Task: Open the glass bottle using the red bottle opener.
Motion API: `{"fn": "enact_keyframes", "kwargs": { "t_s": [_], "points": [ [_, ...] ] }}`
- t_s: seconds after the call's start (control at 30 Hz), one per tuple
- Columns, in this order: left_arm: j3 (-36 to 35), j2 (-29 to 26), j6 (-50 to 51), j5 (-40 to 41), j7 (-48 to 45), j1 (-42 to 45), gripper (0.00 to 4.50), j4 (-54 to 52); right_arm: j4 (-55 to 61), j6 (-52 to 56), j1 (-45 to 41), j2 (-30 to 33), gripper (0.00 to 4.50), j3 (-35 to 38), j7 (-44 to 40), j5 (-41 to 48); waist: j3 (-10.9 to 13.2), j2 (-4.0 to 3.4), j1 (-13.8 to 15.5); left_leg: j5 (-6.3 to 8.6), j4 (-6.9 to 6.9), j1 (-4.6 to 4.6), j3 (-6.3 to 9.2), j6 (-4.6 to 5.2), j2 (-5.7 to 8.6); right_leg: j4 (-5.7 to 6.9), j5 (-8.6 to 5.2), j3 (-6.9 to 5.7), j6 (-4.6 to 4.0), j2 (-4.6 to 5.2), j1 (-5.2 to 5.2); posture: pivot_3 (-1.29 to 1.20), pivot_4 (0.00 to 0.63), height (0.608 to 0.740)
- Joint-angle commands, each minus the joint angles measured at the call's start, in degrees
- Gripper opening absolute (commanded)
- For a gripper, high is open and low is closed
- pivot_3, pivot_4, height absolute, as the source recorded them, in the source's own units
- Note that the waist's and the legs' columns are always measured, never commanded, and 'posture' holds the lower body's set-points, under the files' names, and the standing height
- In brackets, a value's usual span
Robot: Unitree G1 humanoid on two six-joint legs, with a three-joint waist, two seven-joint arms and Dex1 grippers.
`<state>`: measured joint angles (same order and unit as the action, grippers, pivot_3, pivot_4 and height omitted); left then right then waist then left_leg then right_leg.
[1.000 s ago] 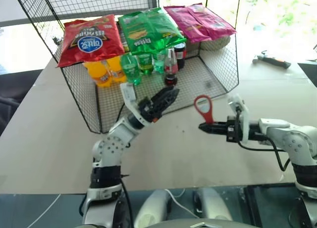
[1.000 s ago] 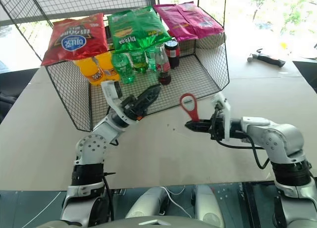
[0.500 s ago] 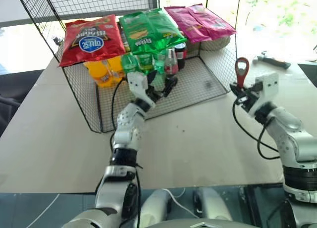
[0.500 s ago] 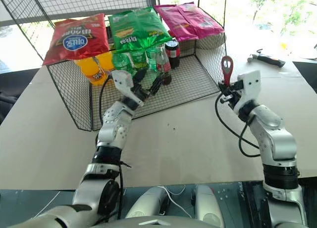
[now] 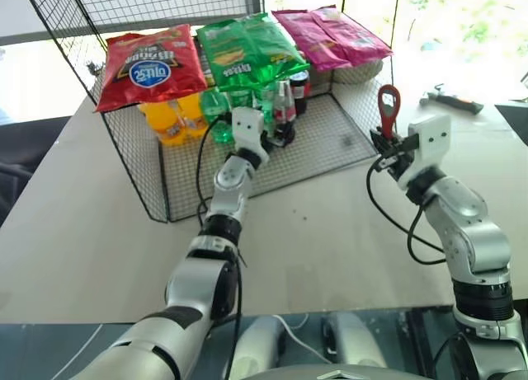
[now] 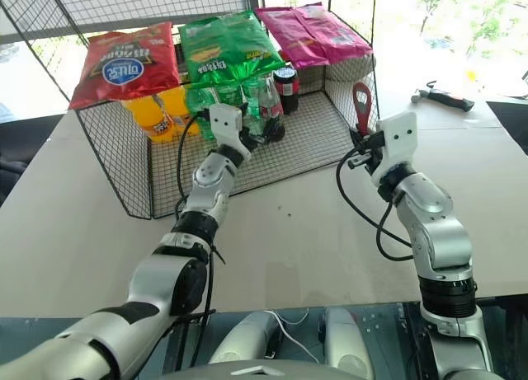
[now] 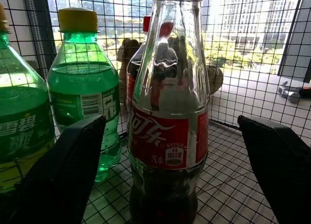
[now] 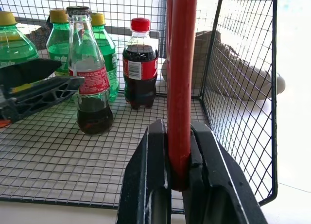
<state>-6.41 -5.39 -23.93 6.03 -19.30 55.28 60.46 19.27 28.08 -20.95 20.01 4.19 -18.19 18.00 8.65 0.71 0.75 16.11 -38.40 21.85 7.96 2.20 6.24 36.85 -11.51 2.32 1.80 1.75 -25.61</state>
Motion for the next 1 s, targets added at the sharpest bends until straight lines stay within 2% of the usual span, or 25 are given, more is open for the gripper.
{"fn": "enact_keyframes", "kwargs": {
  "t_s": [0.03, 0.4, 0.7, 0.8, 0.87, 1.0],
  "points": [
    [-0.4, 0.5, -2.2, -1.0, 1.9, 4.4, 4.48, 4.8, 2.3, -2.0, -0.2, -0.3, 0.0, 0.0, 0.1, -0.6, 0.0, 0.0, 0.0, 0.0, 0.0, 0.0, 0.0, 0.0, 0.0, 0.0, 0.0, -0.01, 0.0, 0.0, 0.0, 0.0, 0.15, 0.735],
    [-0.5, 0.5, 3.1, -4.4, 10.4, 12.9, 4.48, 14.5, 2.7, -2.6, 0.4, -2.0, 0.0, -0.8, 0.4, -1.6, 0.0, 0.01, -0.1, 0.0, -0.01, 0.0, -0.02, 0.01, 0.04, 0.04, 0.0, -0.01, 0.01, -0.01, -0.04, 0.0, 0.15, 0.735],
    [-1.1, 0.9, 6.8, -5.9, 10.1, 15.3, 4.48, 16.4, 2.3, -3.5, 0.6, -2.7, 0.0, -1.2, 0.3, -2.2, 0.0, 0.01, -0.2, 0.0, -0.01, 0.0, -0.02, 0.0, 0.05, 0.07, 0.0, -0.01, 0.01, -0.01, -0.06, 0.0, 0.15, 0.735],
    [-1.5, 0.9, 7.3, -6.3, 10.0, 16.1, 3.64, 16.6, 1.8, -4.2, 1.4, -2.8, 0.0, -1.4, 0.2, -2.6, 0.0, 0.01, -0.2, 0.0, -0.01, -0.01, -0.02, 0.0, 0.05, 0.08, 0.0, -0.01, 0.01, -0.01, -0.06, 0.0, 0.15, 0.735],
    [-1.8, 1.1, 7.5, -6.5, 9.7, 16.5, 2.81, 16.7, 1.7, -4.5, 1.7, -2.6, 0.0, -1.7, 0.0, -3.1, 0.0, 0.01, -0.1, 0.0, -0.01, 0.0, -0.02, 0.0, 0.05, 0.09, 0.0, -0.02, 0.01, -0.01, -0.06, 0.0, 0.15, 0.735],
    [-1.9, 1.0, 7.9, -7.5, 9.9, 16.6, 2.72, 16.6, 2.1, -4.6, 1.3, -2.4, 0.0, -1.8, -0.1, -3.4, 0.0, 0.01, -0.2, 0.0, -0.01, 0.0, -0.04, 0.0, 0.07, 0.09, 0.01, 0.0, 0.02, 0.0, -0.07, 0.0, 0.15, 0.735]
  ]
}}
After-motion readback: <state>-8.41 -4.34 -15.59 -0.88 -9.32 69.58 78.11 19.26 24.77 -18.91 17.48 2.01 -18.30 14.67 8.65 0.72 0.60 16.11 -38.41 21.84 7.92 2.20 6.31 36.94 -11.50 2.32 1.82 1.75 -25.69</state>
